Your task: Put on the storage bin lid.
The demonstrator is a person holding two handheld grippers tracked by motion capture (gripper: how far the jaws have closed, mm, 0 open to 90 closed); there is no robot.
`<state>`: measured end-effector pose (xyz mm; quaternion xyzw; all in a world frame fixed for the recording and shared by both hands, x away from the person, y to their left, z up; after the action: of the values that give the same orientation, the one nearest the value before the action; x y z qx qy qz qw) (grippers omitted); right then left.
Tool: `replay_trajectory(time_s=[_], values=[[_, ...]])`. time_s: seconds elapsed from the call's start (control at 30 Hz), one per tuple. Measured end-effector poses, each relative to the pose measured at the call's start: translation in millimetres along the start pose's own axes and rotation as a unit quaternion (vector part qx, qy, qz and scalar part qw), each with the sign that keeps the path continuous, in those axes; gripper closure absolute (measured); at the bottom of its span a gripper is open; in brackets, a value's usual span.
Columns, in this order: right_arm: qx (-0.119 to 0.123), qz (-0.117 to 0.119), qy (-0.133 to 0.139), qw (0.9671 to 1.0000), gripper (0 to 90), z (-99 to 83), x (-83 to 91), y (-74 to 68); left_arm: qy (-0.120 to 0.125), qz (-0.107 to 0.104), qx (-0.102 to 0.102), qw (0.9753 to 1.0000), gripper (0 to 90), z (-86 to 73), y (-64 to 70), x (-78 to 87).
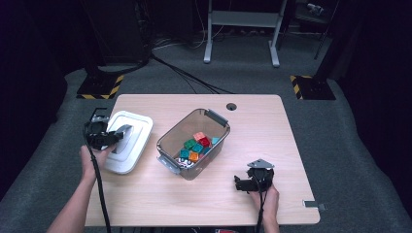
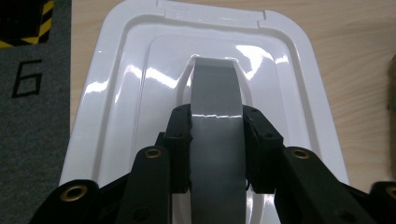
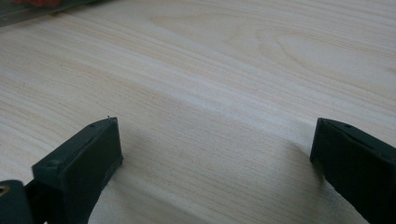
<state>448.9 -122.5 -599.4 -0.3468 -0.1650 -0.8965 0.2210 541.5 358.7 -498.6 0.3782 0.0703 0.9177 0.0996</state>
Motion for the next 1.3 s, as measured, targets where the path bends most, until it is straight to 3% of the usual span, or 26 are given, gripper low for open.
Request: replay_trajectory(time_s=[0.27, 0.3, 0.47, 0.73, 1.0, 1.3], values=[[0.0, 0.0, 0.0, 1.0, 1.6, 0.0, 0.0, 0.0, 0.0, -0.007, -0.029, 0.9996, 66.8, 24.5, 12.3, 20.0], [0.0, 0.0, 0.0, 1.0, 1.6, 0.0, 0.0, 0.0, 0.012, -0.009, -0.022, 0.9996, 66.8, 29.8, 15.8, 21.3], [-0.004, 0.0, 0.002, 1.0, 1.7, 0.5, -0.1, -0.5, 0.018, -0.011, -0.041, 0.999, 66.7, 49.0, 26.0, 35.7], [-0.003, 0.0, 0.001, 1.0, 1.7, 0.5, -0.1, -0.5, 0.018, -0.032, -0.065, 0.9972, 66.7, 70.4, 51.8, 50.6], [-0.006, -0.003, 0.003, 1.0, 1.9, 0.9, -0.5, -0.4, 0.013, -0.071, -0.088, 0.9935, 66.7, 80.0, 87.7, 57.4], [-0.005, 0.0, 0.002, 1.0, 2.0, 0.8, -0.2, -0.9, -0.009, -0.123, -0.116, 0.9856, 66.7, 80.2, 130.5, 61.5]])
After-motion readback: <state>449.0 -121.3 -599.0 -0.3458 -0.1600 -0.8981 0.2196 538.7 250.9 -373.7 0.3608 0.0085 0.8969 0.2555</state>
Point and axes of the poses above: each handheld gripper's, and its own axes: x roughly backward along the jaws, z roughly out of its top, y roughly to its right, the point moved 10 cm from there along -x, roughly forward along the jaws, and after that the axes turned 11 degrees about x, right-handed, at the moved point
